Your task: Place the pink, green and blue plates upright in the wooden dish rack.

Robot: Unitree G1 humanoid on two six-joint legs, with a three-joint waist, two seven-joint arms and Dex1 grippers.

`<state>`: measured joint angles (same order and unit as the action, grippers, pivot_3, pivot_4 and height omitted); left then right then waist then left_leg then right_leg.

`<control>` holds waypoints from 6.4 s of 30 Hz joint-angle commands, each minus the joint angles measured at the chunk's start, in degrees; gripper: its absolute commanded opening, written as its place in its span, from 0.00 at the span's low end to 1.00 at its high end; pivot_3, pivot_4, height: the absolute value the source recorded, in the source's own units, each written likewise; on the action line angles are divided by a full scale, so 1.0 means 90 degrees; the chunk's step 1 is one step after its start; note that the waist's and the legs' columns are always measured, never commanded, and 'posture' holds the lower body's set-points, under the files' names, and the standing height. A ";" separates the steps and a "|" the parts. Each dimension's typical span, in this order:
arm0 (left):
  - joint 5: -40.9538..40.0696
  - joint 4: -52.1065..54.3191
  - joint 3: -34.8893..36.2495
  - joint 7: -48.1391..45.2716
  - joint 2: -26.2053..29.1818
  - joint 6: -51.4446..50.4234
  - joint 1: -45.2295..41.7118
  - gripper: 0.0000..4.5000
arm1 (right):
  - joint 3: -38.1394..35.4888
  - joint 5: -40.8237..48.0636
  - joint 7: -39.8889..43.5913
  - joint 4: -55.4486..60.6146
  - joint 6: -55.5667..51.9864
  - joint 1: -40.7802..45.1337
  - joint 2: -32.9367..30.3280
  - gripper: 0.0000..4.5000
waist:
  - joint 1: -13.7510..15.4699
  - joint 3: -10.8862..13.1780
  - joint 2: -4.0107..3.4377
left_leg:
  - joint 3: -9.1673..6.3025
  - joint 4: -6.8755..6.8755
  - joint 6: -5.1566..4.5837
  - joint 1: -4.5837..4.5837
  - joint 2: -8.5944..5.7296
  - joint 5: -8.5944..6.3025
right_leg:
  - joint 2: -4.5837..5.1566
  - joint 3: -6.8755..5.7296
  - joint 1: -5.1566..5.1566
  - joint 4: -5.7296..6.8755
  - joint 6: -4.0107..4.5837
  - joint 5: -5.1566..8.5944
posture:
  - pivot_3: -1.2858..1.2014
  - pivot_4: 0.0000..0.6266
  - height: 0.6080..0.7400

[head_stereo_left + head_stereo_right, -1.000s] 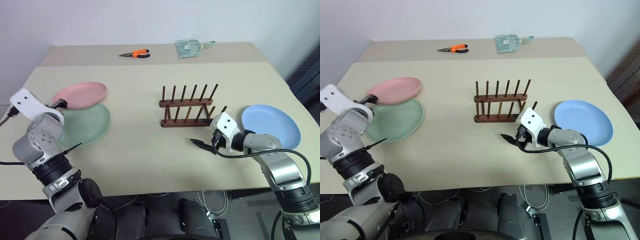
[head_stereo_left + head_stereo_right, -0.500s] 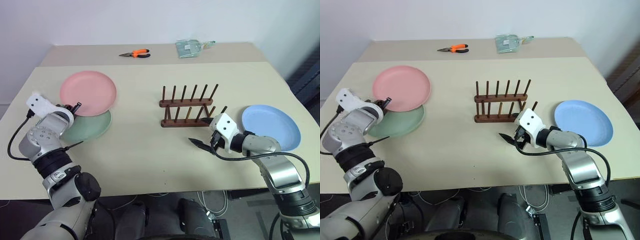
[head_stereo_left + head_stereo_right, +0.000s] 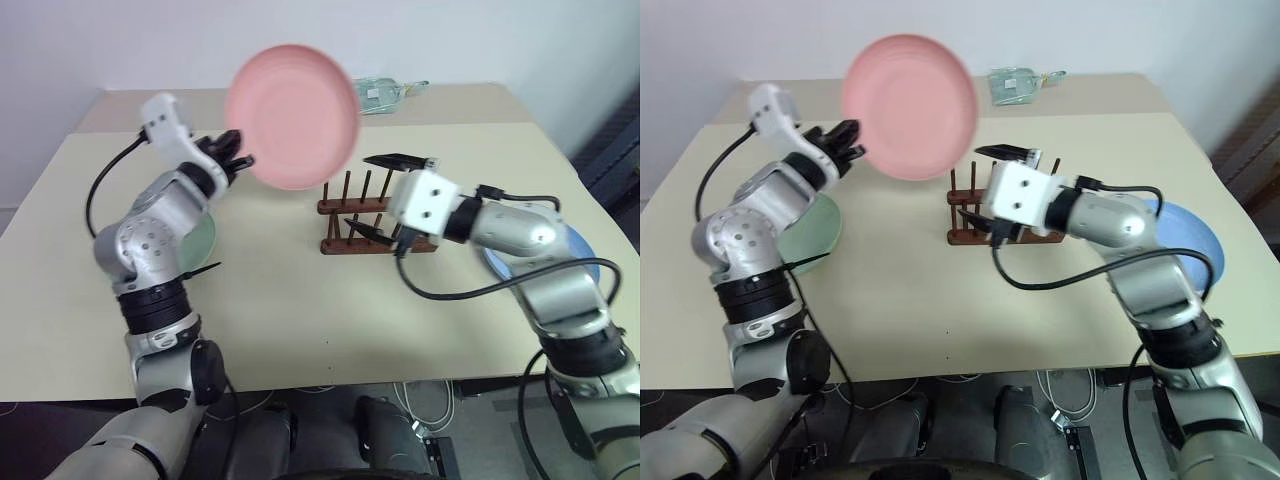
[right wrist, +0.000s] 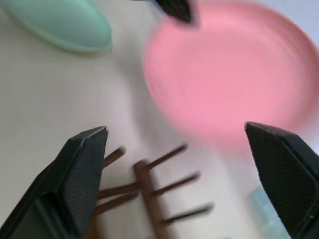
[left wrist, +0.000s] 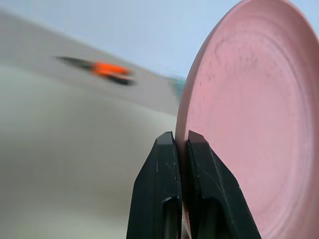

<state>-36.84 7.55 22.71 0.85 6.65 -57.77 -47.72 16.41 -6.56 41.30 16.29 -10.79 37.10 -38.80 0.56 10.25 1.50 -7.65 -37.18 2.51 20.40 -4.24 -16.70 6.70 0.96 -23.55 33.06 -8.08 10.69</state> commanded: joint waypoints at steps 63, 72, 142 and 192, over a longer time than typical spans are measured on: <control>0.2115 -0.0757 -0.0778 -0.1063 0.2360 0.2559 0.2112 1.00 | -0.3718 0.4142 -0.0923 0.0009 -0.1636 0.0032 -0.0645 0.98 | -0.0050 0.0019 -0.0039 | 0.0009 0.0018 -0.0022 -0.0003 0.0012 -0.0009 | -0.0006 0.0005 -0.0012 0.0001 0.0013 0.0023 | 0.52 0.24 1.00; 0.2689 -0.1070 0.0793 0.1056 0.2487 0.0953 0.2266 1.00 | -0.1716 0.3921 -0.0086 0.1190 -0.1756 -0.0036 -0.0155 0.99 | -0.0078 0.0008 -0.0011 | -0.0003 0.0017 -0.0018 0.0002 0.0007 -0.0010 | 0.0002 0.0002 -0.0014 0.0004 0.0008 0.0023 | 0.52 0.24 1.00; 0.0732 0.2175 -0.2880 -0.4484 0.2721 0.2426 0.3864 0.64 | -0.4100 0.7447 -0.4812 0.0937 -0.5092 -0.0286 0.3001 0.00 | -0.0148 0.0025 -0.0056 | -0.0017 0.0042 -0.0006 0.0009 0.0018 -0.0001 | -0.0018 0.0000 -0.0032 0.0007 0.0085 0.0030 | 0.52 0.24 1.00; 0.1023 0.1946 -0.3615 -0.4977 0.2465 0.2440 0.3405 0.65 | -0.3222 0.0489 -0.2973 -0.1086 -0.0218 -0.2135 -0.0990 0.01 | -0.0067 0.0048 -0.0097 | 0.0033 0.0013 -0.0056 0.0002 0.0012 -0.0031 | 0.0007 0.0012 0.0016 -0.0061 0.0036 0.0047 | 0.52 0.24 1.00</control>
<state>-27.23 23.38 -11.21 -43.77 28.60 -36.67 -17.16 -9.14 -2.09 16.37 2.86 -14.60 15.71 -47.69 -0.04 10.67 0.62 -7.41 -37.01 2.01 20.42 -4.12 -16.98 6.73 1.03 -23.40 32.51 -7.76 11.10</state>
